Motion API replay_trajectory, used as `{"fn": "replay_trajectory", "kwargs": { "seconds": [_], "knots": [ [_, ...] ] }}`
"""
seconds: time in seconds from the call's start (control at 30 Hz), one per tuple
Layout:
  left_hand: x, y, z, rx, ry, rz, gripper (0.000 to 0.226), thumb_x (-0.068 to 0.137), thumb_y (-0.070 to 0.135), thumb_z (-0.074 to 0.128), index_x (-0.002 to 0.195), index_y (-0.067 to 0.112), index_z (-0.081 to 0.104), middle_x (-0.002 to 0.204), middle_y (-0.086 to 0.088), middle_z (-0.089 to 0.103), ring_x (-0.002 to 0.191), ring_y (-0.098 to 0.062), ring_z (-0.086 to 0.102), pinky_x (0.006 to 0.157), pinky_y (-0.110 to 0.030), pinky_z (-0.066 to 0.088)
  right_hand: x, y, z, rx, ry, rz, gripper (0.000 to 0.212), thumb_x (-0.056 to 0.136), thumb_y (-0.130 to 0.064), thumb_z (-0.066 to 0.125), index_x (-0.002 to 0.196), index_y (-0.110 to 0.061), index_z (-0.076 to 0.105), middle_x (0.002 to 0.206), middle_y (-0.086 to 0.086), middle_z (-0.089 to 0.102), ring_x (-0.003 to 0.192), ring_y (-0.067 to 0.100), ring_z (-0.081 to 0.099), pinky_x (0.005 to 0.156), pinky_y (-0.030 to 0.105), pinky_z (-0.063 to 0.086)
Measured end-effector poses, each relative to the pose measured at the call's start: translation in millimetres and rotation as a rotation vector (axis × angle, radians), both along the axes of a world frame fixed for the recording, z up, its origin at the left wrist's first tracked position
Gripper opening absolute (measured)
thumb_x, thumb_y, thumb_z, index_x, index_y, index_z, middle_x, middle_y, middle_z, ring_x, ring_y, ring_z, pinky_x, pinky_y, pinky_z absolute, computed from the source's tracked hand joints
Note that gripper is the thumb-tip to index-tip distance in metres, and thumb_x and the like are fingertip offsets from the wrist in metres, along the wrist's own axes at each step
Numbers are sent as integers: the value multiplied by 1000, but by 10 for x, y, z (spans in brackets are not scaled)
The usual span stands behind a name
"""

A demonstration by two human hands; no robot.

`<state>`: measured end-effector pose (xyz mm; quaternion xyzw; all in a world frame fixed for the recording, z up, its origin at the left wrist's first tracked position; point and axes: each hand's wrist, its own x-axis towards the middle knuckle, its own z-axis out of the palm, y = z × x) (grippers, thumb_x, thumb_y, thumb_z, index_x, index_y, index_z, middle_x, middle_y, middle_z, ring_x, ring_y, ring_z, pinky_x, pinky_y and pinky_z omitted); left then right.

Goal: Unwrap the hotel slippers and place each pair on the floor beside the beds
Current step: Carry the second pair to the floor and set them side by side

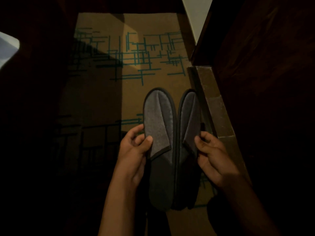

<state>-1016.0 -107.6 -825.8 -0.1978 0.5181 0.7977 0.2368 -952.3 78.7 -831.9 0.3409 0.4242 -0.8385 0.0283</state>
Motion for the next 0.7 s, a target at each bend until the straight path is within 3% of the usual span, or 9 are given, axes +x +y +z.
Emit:
{"fn": "replay_trajectory", "kwargs": {
  "seconds": [0.07,0.2,0.3,0.37,0.43,0.53,0.63,0.7],
  "knots": [
    [-103,40,60,-93,40,-63,39,91,-11,54,126,7,52,91,-11,70,74,-16,70,64,-23,60,56,56,-5,19,5,-28,15,96,-4,49,97,-8,64,93,11,75,83,18,73,74,29,61],
    [-384,83,189,-241,136,-126,30,88,-10,59,107,15,59,70,2,71,60,-5,68,53,-18,55,173,146,-33,-48,41,-140,18,96,-3,47,91,-10,62,88,7,76,74,15,73,62,26,61],
    [-623,103,296,-344,216,-180,29,87,-8,61,94,20,61,63,8,70,56,-2,67,53,-18,56,270,157,-68,-84,5,-227,11,95,-7,50,97,-14,58,99,4,67,62,10,68,44,21,47],
    [-807,134,363,-437,278,-237,26,86,-6,64,98,18,63,74,2,64,62,-9,63,61,-23,54,348,133,-116,-89,-39,-260,16,94,-9,54,106,-18,55,107,4,62,65,10,68,47,23,45],
    [-1014,194,427,-529,355,-318,25,85,-5,66,97,17,62,75,-2,58,64,-11,56,64,-22,49,419,70,-143,-87,-51,-264,14,95,-7,52,97,-19,57,99,2,64,64,10,67,49,24,46],
    [-1373,325,512,-735,505,-502,23,84,-1,70,90,19,60,73,-2,57,63,-10,52,56,-15,46,511,-68,-166,-110,-87,-280,18,95,-3,51,97,-18,60,94,2,67,66,13,69,50,26,49],
    [-1672,433,545,-906,601,-731,23,83,6,74,97,17,61,87,-10,63,75,-18,56,60,-20,43,576,-223,-191,-177,-156,-313,21,94,0,52,104,-16,62,104,8,68,89,26,67,67,38,52],
    [-1759,466,514,-972,629,-865,22,83,8,74,100,17,63,90,-12,63,75,-20,57,63,-22,43,606,-340,-224,-240,-216,-333,31,93,2,54,120,-13,58,119,15,64,102,33,63,76,44,52]
  ]
}}
